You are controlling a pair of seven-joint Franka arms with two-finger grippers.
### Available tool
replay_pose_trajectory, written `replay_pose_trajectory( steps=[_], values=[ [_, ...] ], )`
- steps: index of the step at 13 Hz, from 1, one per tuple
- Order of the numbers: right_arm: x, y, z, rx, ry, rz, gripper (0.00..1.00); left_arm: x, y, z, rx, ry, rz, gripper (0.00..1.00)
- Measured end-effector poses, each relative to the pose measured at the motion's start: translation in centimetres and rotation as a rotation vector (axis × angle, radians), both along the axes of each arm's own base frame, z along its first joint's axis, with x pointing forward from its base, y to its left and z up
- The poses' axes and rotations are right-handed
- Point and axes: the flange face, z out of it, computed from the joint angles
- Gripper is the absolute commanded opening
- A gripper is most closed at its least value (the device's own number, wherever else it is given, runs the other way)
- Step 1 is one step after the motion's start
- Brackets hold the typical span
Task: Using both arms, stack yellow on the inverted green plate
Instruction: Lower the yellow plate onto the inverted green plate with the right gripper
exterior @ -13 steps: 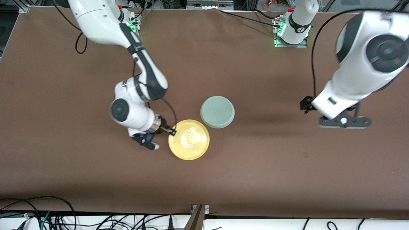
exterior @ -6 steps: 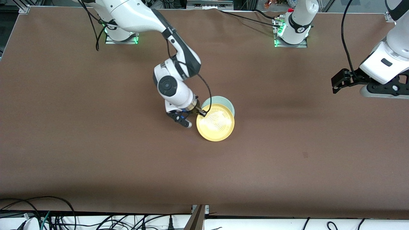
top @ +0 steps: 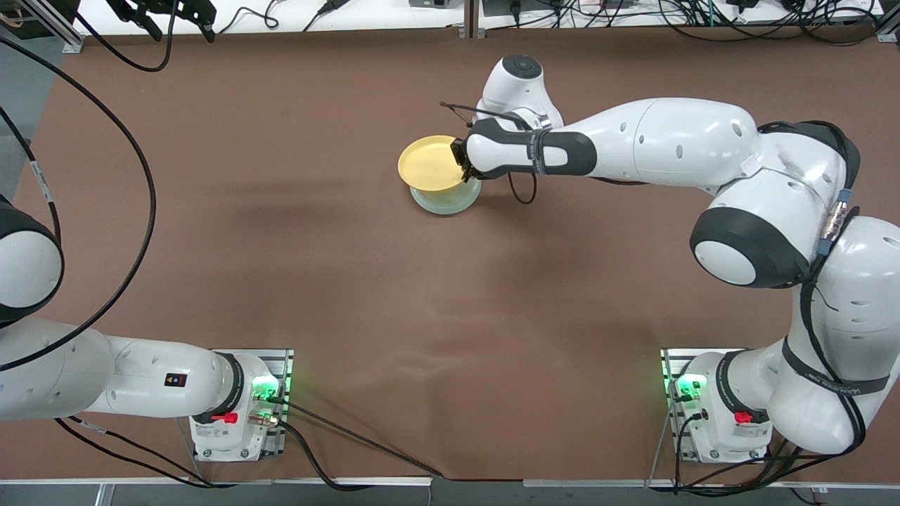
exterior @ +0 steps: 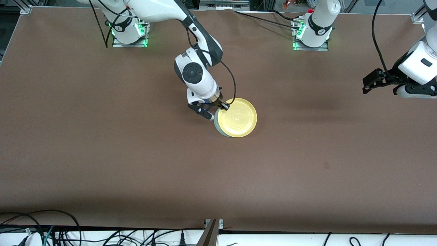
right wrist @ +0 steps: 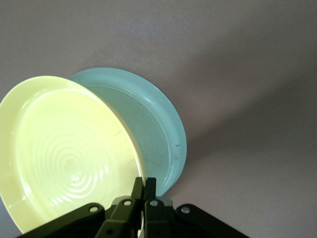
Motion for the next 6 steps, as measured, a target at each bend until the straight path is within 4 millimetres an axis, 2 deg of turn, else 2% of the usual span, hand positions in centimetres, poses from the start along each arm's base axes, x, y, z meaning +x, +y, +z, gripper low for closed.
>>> replay_pose_trajectory(
  steps=[2,6],
  values=[
    [-0.35,-0.45,-0.8,-0.013,0.009,-0.002,0.0,-0.06,-0.15,-0.04,0.0,0.005,-0.004,1.0],
    [-0.2,-0.83,-0.97,-0.018,0.01,-0.007,0.0,-0.13,-0.68,-0.08,0.001,0.009,-0.013,1.0]
  ],
)
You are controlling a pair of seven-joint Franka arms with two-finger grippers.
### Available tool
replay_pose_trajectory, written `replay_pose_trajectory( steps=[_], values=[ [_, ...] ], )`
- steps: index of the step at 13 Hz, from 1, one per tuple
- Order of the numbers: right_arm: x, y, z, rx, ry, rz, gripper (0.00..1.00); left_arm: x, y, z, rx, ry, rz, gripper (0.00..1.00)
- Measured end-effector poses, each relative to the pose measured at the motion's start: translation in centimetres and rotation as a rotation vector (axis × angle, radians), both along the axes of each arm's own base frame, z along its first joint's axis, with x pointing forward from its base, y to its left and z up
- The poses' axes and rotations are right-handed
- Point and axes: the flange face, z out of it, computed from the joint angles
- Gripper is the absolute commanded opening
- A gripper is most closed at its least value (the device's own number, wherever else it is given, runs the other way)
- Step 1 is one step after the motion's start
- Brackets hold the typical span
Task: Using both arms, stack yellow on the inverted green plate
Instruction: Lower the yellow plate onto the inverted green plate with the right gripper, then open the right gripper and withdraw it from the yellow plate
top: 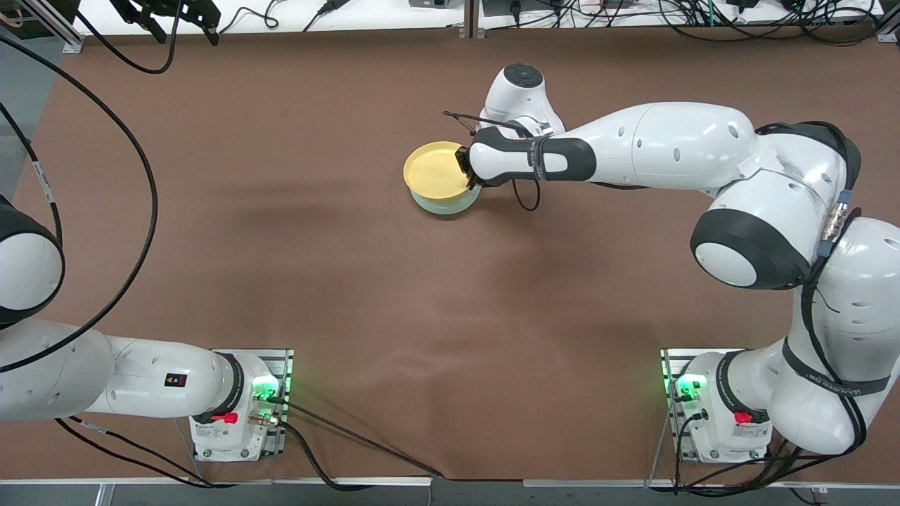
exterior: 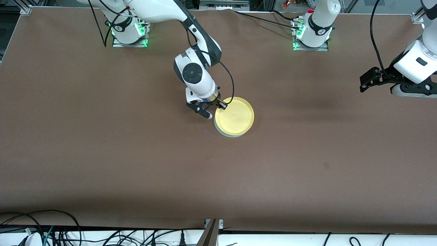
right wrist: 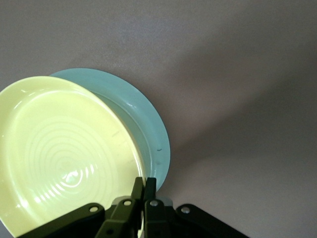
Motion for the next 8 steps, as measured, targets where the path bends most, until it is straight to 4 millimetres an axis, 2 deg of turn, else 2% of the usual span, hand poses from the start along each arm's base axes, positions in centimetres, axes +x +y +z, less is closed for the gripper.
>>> replay_pose_trajectory(
  steps=[1,2,3,4,8],
  values=[
    [0.03,-0.05,-0.02,-0.001,0.0,-0.001,0.0,-0.03,0.14,-0.03,0.0,0.003,0.003,1.0],
    [0.04,-0.07,-0.02,-0.001,0.0,-0.001,0.37,-0.04,0.32,-0.04,0.0,0.005,0.006,1.0],
    [0.04,-0.08,-0.03,-0.001,0.0,-0.001,0.92,-0.04,0.39,-0.05,0.0,0.006,0.007,1.0],
    [0.02,-0.1,-0.07,-0.002,0.001,-0.002,1.0,-0.05,0.3,-0.05,0.0,0.006,0.005,1.0],
    [0.06,-0.17,-0.03,-0.002,0.0,-0.003,1.0,-0.07,-0.06,-0.05,0.0,0.006,-0.001,1.0]
  ],
)
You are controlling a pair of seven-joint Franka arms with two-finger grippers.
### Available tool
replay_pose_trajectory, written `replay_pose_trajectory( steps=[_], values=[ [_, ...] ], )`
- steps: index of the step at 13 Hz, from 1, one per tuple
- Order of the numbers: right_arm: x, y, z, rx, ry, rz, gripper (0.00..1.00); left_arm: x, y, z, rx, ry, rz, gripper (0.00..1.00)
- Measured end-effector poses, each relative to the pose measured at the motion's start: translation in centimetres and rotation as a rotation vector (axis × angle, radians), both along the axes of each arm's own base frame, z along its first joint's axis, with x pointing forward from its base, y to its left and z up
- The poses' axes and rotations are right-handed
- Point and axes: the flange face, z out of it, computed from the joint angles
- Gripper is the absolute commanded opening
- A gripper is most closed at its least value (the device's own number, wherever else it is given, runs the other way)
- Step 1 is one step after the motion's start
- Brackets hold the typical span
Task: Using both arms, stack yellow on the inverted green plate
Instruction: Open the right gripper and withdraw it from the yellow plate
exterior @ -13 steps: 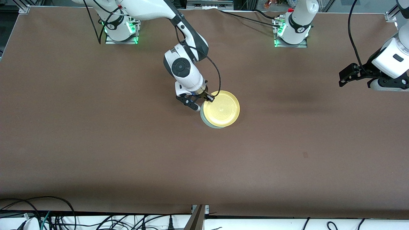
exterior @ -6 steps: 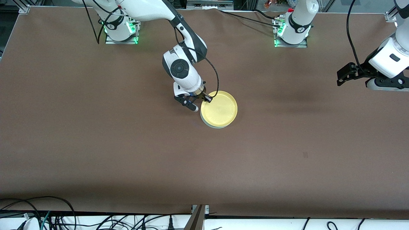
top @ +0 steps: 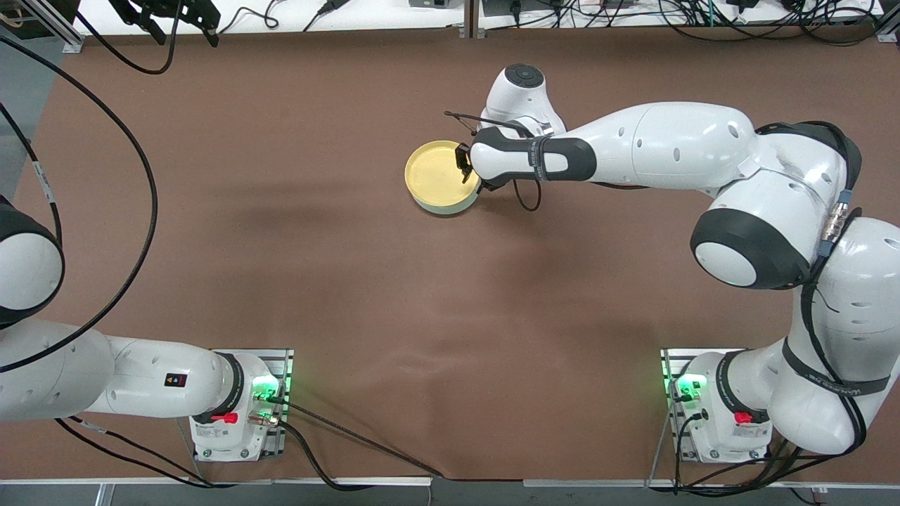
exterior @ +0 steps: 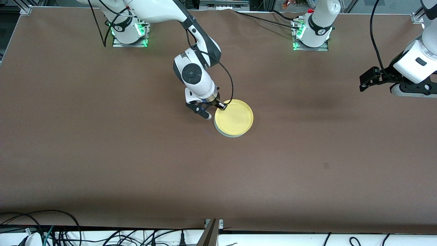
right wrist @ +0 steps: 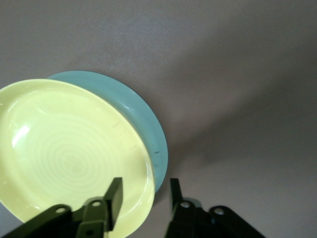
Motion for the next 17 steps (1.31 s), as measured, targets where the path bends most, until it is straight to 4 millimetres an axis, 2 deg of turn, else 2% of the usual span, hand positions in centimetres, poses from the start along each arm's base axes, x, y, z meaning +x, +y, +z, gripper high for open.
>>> replay_pose_trajectory(
  steps=[3,5,8,10,12,13,14,15,17],
  values=[
    [0.5,-0.4,1.6,0.001,-0.002,-0.009,1.0,0.0,-0.4,0.0,0.0,0.0,-0.007,1.0],
    [2.8,-2.5,4.7,-0.023,0.006,-0.031,1.0,0.0,-0.7,0.0,0.0,0.0,-0.012,1.0],
    [7.4,-6.8,11.6,-0.074,-0.044,-0.063,1.0,0.0,-0.8,0.0,0.0,0.0,-0.014,1.0],
    [9.9,-10.5,17.0,-0.104,-0.083,-0.096,1.0,0.0,-0.8,0.0,0.0,0.0,-0.014,1.0],
    [11.3,-14.5,22.9,-0.158,-0.104,-0.117,1.0,0.0,-0.8,0.0,0.0,-0.001,-0.014,1.0],
    [11.7,-16.4,25.2,-0.196,-0.112,-0.121,1.0,0.0,-0.9,0.0,0.0,-0.003,-0.016,1.0],
    [12.1,-18.0,26.6,-0.229,-0.118,-0.117,1.0,0.0,-1.0,0.1,0.0,-0.004,-0.018,1.0],
    [12.5,-19.3,27.3,-0.251,-0.118,-0.109,1.0,0.0,-1.2,0.1,0.0,-0.007,-0.022,1.0],
    [13.7,-22.4,27.6,-0.281,-0.122,-0.106,1.0,0.0,-1.7,0.1,0.0,-0.008,-0.031,1.0]
  ],
)
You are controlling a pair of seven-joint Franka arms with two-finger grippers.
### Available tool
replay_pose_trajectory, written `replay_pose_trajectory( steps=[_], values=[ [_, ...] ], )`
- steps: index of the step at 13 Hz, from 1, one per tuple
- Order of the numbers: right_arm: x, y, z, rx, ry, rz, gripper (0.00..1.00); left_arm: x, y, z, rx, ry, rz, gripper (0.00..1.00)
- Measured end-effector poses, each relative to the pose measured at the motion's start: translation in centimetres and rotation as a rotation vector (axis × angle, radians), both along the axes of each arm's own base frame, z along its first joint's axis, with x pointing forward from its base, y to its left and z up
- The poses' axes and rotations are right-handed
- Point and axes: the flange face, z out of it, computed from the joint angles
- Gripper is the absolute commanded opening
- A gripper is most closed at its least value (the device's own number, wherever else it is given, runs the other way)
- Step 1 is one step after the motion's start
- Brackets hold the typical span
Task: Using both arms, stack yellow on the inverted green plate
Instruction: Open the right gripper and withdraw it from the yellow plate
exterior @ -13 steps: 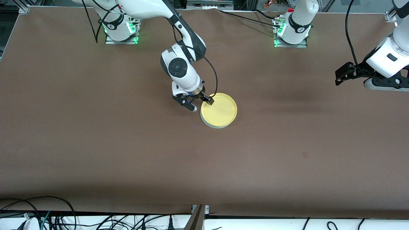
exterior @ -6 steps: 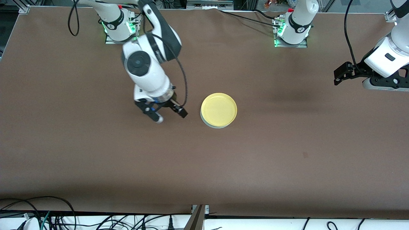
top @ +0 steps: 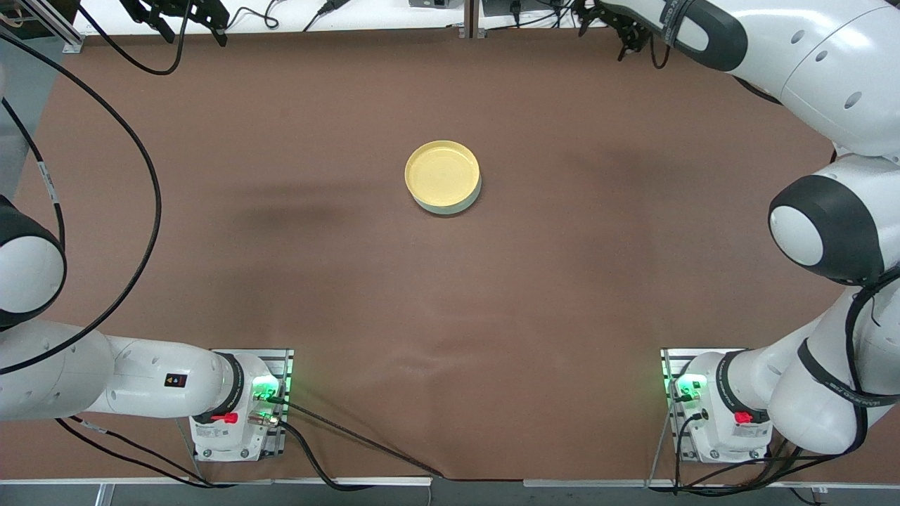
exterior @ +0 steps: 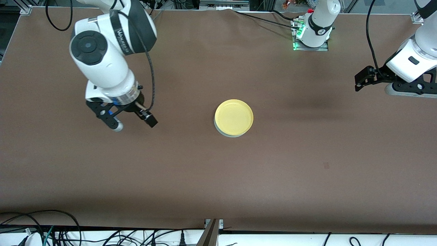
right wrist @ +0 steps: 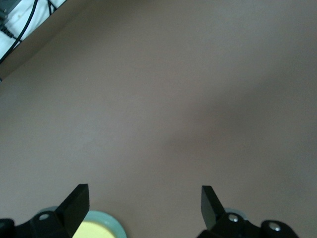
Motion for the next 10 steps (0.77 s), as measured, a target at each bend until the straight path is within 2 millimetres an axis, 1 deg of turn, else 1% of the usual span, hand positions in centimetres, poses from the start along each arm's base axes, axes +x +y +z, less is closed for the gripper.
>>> replay_pose_trajectory(
  steps=[1,3,5,6,8,10],
  values=[
    [0.6,-1.8,0.2,-0.014,-0.004,0.005,1.0,0.0,0.0,0.0,0.0,0.0,0.0,1.0],
    [1.3,-5.3,1.5,-0.028,-0.005,0.037,1.0,0.0,0.0,0.0,0.0,-0.001,0.0,1.0],
    [1.4,-9.7,3.3,-0.02,0.02,0.075,1.0,0.0,-0.1,0.1,0.0,-0.002,-0.002,1.0],
    [1.1,-12.2,4.2,-0.011,0.045,0.1,1.0,-0.1,-0.1,0.1,0.0,-0.002,-0.002,1.0],
    [-0.2,-16.7,5.8,0.027,0.101,0.179,1.0,-0.1,-0.1,0.1,0.0,-0.002,-0.002,1.0],
    [-1.5,-20.4,7.1,0.09,0.123,0.262,1.0,0.0,-0.1,0.1,0.0,-0.002,-0.002,1.0]
  ],
)
